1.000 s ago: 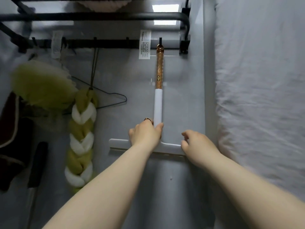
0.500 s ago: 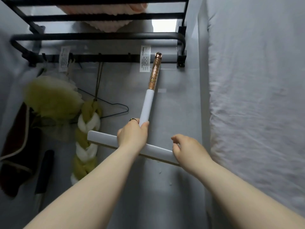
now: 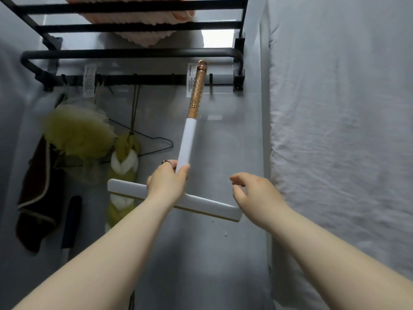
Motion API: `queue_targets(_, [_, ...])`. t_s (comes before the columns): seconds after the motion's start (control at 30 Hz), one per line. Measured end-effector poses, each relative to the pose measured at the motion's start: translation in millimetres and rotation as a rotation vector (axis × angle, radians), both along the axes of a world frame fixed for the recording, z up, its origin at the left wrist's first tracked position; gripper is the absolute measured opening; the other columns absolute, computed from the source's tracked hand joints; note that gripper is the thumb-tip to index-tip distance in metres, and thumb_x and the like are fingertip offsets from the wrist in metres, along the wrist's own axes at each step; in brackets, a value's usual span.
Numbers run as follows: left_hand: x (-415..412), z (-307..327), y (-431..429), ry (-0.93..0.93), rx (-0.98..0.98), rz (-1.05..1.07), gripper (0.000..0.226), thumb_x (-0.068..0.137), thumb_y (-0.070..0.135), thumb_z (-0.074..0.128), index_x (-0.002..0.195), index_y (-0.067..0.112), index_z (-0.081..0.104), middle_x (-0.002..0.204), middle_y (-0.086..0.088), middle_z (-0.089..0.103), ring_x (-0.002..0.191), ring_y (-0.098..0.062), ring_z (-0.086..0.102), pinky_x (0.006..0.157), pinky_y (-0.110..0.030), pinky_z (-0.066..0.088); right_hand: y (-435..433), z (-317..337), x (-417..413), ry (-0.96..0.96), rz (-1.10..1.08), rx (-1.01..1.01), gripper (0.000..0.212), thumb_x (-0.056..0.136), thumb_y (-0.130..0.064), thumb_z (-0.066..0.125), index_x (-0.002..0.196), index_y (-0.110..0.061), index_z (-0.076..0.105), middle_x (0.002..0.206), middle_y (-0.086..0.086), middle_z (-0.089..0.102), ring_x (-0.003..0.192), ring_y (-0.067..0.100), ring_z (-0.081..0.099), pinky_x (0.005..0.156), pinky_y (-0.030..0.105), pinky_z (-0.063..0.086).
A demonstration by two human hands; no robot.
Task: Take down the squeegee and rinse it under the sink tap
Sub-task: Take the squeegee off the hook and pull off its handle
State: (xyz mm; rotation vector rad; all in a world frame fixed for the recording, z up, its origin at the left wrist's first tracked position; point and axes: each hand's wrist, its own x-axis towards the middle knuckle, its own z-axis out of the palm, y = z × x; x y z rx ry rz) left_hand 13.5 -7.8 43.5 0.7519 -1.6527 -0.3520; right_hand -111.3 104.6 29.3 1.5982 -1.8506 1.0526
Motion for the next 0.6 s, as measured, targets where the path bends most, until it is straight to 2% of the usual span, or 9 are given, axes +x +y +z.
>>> queue_targets(0.1, [17.9,-21.3,0.9,0.007,0.010,-0.024,0.019,0.090,0.025,0.050,0.077,0.014,0.060,0.060,0.002,0.057,0.078,-0.033,0.061,0.084,-0.041,0.049,11.1,-9.5,4.3,-0.012,0.006,0.027,0.037,0.092,-0.016,0.040,0.127,-0.012,0.051,0.132,0.006,0.057,0.124,0.022,0.047,0.101,0.031,0.037])
queue_targets(0.17, [30.8,-36.3,4.0,-0.001,0.004,-0.044,0.017,0.090,0.022,0.053,0.090,0.008,0.062,0.065,-0.002,0.059,0.065,-0.026,0.056,0.072,-0.036,0.048,17.1,-16.3,9.2,-0.027,0.023,0.045,0.036,0.091,-0.016,0.041,0.126,-0.012,0.051,0.130,0.006,0.058,0.123,0.022,0.049,0.101,0.031,0.037])
queue_targets(0.23, [44.0,-50.8,8.1,-0.063,-0.023,-0.047,0.016,0.089,0.020,0.056,0.095,0.007,0.062,0.065,-0.001,0.058,0.059,-0.019,0.053,0.064,-0.031,0.042,20.8,-22.9,13.5,-0.055,0.066,0.041,0.036,0.090,-0.020,0.045,0.125,-0.012,0.052,0.126,0.005,0.061,0.119,0.021,0.052,0.099,0.029,0.039])
queue_targets(0.27, [50.7,-57.5,11.1,-0.111,-0.043,-0.036,0.015,0.088,0.020,0.057,0.095,0.008,0.062,0.065,-0.002,0.059,0.061,-0.020,0.055,0.064,-0.032,0.042,22.2,-25.7,15.2,-0.066,0.090,0.034,0.037,0.090,-0.023,0.047,0.125,-0.013,0.051,0.124,0.003,0.062,0.116,0.020,0.054,0.096,0.028,0.039])
queue_targets(0.37, [70.1,-80.3,25.5,-0.278,-0.109,0.029,0.018,0.087,0.022,0.059,0.100,0.011,0.066,0.079,-0.013,0.067,0.081,-0.033,0.062,0.076,-0.037,0.047,31.2,-38.3,19.2,-0.189,0.214,0.046,0.046,0.084,-0.034,0.056,0.126,-0.017,0.047,0.107,-0.006,0.060,0.092,0.016,0.056,0.080,0.025,0.040])
queue_targets(0.47, [81.4,-101.9,47.7,-0.431,-0.148,0.067,0.022,0.087,0.024,0.059,0.105,0.015,0.066,0.087,-0.015,0.066,0.092,-0.033,0.057,0.078,-0.033,0.041,45.7,-52.2,21.6,-0.419,0.411,0.103,0.052,0.079,-0.037,0.062,0.125,-0.024,0.043,0.098,-0.012,0.058,0.073,0.013,0.059,0.069,0.026,0.044])
queue_targets(0.53, [84.2,-117.1,67.1,-0.522,-0.152,0.048,0.023,0.086,0.022,0.060,0.107,0.016,0.066,0.081,-0.009,0.061,0.090,-0.028,0.055,0.069,-0.028,0.031,59.6,-64.2,22.1,-0.523,0.500,0.109,0.038,0.079,-0.033,0.062,0.112,-0.028,0.043,0.090,-0.015,0.058,0.052,0.004,0.059,0.052,0.019,0.045])
queue_targets(0.6, [84.4,-130.5,87.4,-0.564,-0.139,-0.056,0.017,0.086,0.019,0.061,0.102,0.016,0.067,0.070,0.000,0.056,0.082,-0.021,0.051,0.063,-0.025,0.026,76.8,-74.0,23.1,-0.614,0.563,0.045,0.020,0.081,-0.024,0.063,0.092,-0.028,0.047,0.084,-0.012,0.058,0.040,0.001,0.055,0.039,0.015,0.041])
